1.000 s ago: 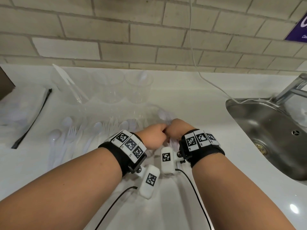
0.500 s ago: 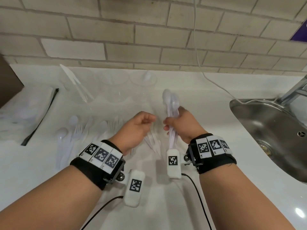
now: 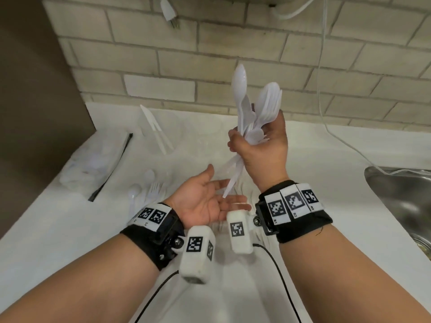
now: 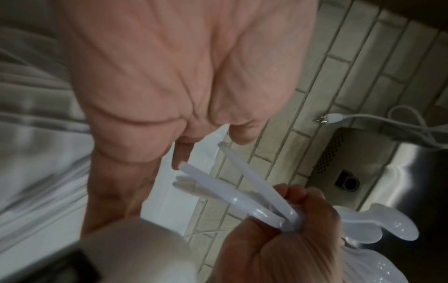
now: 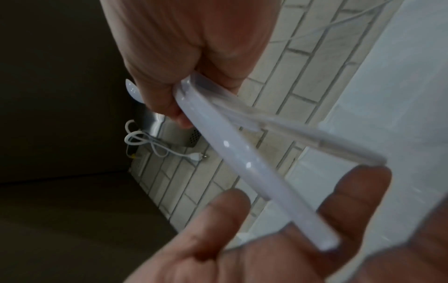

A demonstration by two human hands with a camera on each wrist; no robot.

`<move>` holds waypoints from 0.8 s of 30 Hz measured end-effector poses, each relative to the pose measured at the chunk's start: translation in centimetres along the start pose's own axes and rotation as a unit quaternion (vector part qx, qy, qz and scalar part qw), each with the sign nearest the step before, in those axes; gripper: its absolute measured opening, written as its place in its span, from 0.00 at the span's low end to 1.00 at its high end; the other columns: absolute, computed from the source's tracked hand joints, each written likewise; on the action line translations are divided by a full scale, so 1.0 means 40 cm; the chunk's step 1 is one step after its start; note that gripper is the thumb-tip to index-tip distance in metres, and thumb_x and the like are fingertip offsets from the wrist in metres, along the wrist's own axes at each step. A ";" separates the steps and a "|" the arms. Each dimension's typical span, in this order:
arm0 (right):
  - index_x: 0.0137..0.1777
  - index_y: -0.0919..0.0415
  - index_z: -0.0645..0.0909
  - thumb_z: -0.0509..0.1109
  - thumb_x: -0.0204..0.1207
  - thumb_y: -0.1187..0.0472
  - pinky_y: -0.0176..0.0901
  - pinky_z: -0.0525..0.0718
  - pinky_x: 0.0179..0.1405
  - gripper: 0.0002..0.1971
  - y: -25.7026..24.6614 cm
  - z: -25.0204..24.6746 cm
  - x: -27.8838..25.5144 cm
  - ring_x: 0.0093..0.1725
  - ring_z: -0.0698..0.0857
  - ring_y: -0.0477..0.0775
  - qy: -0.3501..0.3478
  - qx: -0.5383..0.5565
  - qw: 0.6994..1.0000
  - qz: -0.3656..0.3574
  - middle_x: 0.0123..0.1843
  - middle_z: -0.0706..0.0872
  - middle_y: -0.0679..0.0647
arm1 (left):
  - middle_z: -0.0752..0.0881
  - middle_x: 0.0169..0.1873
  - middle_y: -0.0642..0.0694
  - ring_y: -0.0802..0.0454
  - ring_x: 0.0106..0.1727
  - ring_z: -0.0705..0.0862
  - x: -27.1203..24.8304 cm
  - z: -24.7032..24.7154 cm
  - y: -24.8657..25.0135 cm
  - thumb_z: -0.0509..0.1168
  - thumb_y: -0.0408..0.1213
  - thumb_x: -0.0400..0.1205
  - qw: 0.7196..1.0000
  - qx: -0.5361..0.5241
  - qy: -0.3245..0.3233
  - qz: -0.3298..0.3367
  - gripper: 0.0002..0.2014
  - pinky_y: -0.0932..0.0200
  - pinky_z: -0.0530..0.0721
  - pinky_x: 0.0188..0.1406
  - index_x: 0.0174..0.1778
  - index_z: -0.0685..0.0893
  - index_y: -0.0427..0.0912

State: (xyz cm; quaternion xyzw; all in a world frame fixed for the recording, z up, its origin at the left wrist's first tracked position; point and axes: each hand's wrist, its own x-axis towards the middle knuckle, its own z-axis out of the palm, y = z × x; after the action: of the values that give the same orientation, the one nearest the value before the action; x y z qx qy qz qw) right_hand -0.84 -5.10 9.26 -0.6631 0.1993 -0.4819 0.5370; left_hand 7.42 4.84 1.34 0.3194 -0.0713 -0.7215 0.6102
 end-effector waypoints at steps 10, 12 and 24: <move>0.45 0.70 0.85 0.80 0.62 0.64 0.52 0.90 0.41 0.14 0.059 0.075 -0.038 0.39 0.91 0.59 -0.071 -0.014 0.991 0.111 0.38 0.91 0.63 | 0.72 0.72 0.25 0.29 0.66 0.79 -0.036 -0.024 0.060 0.51 0.24 0.83 0.984 -0.094 0.104 0.110 0.22 0.34 0.85 0.54 0.73 0.67 0.21; 0.48 0.75 0.83 0.80 0.64 0.66 0.49 0.88 0.37 0.16 0.064 0.091 -0.041 0.36 0.92 0.55 -0.082 0.023 0.986 0.146 0.35 0.91 0.61 | 0.77 0.66 0.25 0.31 0.59 0.83 -0.048 -0.021 0.071 0.50 0.24 0.82 0.982 -0.067 0.126 0.121 0.22 0.34 0.85 0.53 0.73 0.69 0.22; 0.40 0.59 0.88 0.77 0.66 0.73 0.55 0.90 0.47 0.09 0.098 0.193 -0.052 0.41 0.91 0.57 -0.113 0.043 0.979 0.166 0.39 0.92 0.58 | 0.85 0.56 0.30 0.36 0.56 0.84 -0.112 -0.040 0.120 0.50 0.47 0.88 0.972 -0.057 0.172 0.152 0.24 0.38 0.79 0.63 0.68 0.77 0.32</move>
State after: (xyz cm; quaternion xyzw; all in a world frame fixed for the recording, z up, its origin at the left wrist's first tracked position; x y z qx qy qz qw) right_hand 5.78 -0.81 5.17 -0.6475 0.2236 -0.3160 0.6564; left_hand 12.52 8.28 4.13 0.3890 0.0285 -0.5570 0.7332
